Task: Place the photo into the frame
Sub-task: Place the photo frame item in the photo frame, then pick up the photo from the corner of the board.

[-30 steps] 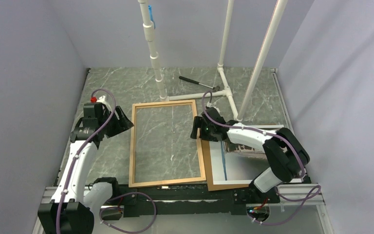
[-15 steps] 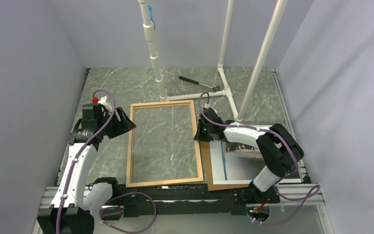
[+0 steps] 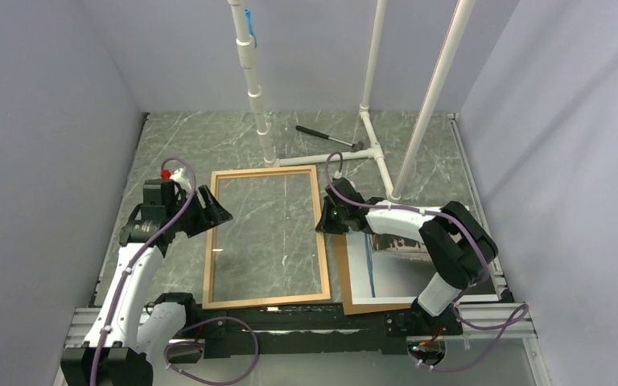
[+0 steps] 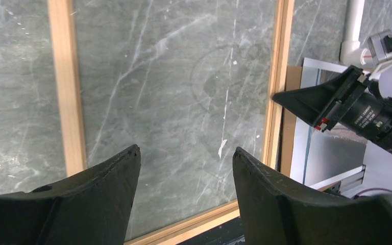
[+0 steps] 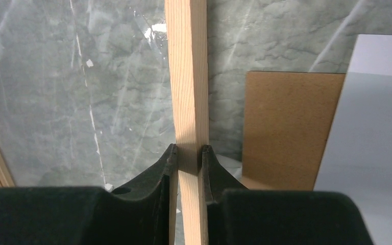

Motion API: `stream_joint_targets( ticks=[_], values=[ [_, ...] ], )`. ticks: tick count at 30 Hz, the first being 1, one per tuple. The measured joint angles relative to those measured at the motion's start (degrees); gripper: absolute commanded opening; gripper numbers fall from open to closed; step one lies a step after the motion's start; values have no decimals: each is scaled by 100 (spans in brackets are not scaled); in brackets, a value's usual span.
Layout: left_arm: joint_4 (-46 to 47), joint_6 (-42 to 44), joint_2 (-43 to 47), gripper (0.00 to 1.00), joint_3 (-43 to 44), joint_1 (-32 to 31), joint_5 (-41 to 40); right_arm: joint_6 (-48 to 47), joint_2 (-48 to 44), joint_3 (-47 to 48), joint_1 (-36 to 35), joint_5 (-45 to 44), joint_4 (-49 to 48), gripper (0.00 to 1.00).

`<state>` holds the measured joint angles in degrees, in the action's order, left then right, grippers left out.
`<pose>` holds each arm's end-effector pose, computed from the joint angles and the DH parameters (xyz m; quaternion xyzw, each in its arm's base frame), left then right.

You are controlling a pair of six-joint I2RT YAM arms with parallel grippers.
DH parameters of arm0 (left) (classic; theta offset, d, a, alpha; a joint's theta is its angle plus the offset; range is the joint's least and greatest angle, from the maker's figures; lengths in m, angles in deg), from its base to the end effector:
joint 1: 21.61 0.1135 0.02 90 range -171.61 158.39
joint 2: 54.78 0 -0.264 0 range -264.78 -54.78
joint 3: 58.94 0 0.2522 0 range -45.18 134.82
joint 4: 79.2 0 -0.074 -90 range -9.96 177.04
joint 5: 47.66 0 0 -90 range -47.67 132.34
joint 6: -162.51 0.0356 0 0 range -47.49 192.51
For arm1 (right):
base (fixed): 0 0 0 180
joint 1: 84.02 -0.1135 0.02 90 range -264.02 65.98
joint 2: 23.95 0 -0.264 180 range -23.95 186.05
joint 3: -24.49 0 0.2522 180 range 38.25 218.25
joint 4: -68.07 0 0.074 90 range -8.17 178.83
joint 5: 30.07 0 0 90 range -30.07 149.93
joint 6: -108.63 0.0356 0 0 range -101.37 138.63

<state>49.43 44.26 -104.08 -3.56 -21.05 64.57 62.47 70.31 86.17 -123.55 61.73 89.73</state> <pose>0.1740 -0.0118 0.2644 -0.1547 0.8972 -0.2624 0.3197 0.2431 0.2021 0.1520 0.0310 0.9511 0.2153 0.2193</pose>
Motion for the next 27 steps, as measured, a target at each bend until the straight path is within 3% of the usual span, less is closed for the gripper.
stream_joint_targets(
  ticks=[4, 9, 14, 21, 27],
  values=[
    [37, -15, -44, 70, 2, -284, 2, 74, 26, 2, -81, 7, -74, 21],
    [55, -59, -210, 72, 20, -610, -4, 146, -98, -7, -114, 15, 44, 44],
    [208, -249, -457, 79, 85, -1246, -92, 184, -774, -76, -142, 17, 219, 56],
    [654, -533, -1268, 85, 422, -2544, -328, 181, -1624, -413, 4, 177, 289, 64],
    [907, -566, -2240, 92, 1137, -3252, -568, 149, -2896, -1274, 619, 378, 863, 66]
  ],
)
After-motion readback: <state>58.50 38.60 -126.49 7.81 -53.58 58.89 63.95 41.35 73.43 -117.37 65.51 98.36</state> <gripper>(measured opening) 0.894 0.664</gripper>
